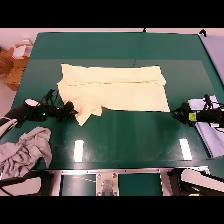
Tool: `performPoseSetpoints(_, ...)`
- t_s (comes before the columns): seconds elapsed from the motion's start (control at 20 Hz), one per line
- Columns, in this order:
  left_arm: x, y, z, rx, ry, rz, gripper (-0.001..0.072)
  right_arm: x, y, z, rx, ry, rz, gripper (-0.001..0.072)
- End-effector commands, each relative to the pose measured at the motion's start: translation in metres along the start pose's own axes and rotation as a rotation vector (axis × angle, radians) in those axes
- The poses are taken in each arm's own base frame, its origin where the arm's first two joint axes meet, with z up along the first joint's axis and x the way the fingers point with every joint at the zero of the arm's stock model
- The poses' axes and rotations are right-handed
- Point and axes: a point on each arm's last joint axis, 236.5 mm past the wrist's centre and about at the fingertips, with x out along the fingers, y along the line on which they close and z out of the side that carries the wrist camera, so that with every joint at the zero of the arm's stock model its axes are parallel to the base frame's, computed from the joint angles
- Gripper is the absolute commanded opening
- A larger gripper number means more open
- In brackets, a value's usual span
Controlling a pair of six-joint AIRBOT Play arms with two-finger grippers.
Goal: Fold the shirts.
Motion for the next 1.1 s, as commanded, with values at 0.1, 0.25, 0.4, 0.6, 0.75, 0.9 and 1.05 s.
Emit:
performPoseSetpoints(0.1, -0.011, -0.010, 0.008, 0.006, -0.002, -0.046, 0.0023, 0.009, 0.005, -0.005, 0.029, -0.008, 0.036, 0.0436)
performPoseSetpoints(0.25, -0.013, -0.020, 0.009, 0.014, 0.005, -0.070, 0.0022, 0.032, 0.015, -0.002, 0.042, -0.021, 0.045, 0.0424)
performPoseSetpoints(0.4, -0.014, -0.023, 0.003, 0.013, 0.032, -0.082, 0.0023, 0.063, 0.030, 0.013, 0.086, -0.095, 0.059, 0.0354)
performPoseSetpoints(0.6, -0.015, -0.024, 0.000, 0.035, 0.041, -0.088, 0.0022, 0.069, 0.042, 0.036, 0.146, -0.211, 0.078, 0.0326)
performPoseSetpoints(0.75, -0.029, -0.028, -0.012, 0.100, 0.073, -0.069, 0.0021, 0.069, 0.042, 0.028, 0.118, -0.173, 0.084, 0.0019)
performPoseSetpoints(0.9, -0.061, -0.015, -0.038, 0.165, 0.136, 0.057, 0.0021, 0.055, 0.029, 0.009, 0.037, -0.082, 0.044, 0.0017)
performPoseSetpoints(1.05, -0.098, -0.005, -0.072, 0.187, 0.210, 0.160, 0.0021, 0.021, 0.009, 0.002, -0.024, -0.066, -0.047, 0.0017)
